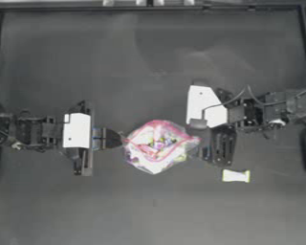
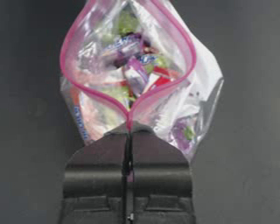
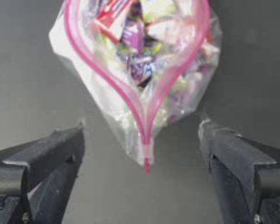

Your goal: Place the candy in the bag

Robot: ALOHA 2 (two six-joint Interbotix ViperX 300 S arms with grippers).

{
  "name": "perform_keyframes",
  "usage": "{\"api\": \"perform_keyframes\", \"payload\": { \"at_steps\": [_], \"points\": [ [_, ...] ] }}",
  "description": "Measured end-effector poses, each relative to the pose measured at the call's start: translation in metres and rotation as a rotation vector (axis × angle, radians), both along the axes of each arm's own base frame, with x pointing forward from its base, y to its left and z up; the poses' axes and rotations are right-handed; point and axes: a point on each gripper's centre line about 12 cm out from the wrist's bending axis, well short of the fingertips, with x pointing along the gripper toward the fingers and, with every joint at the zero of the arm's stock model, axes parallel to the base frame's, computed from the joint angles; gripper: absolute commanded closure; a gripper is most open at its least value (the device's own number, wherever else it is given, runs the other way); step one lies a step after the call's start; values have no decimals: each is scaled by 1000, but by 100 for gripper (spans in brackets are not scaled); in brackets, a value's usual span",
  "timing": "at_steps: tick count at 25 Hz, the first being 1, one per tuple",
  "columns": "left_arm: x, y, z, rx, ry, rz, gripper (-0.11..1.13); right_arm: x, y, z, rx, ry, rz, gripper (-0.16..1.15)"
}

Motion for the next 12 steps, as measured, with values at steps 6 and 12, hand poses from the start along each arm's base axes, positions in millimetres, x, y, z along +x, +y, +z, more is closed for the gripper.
{"api": "perform_keyframes", "payload": {
  "at_steps": [6, 12],
  "points": [
    [0, 0, 0, 0, 0, 0, 97, -4, 1, 27, -7, 7, 13, -3],
    [0, 0, 0, 3, -4, -1, 97, -19, 2, 56, -13, 9, 21, -3]
  ]
}}
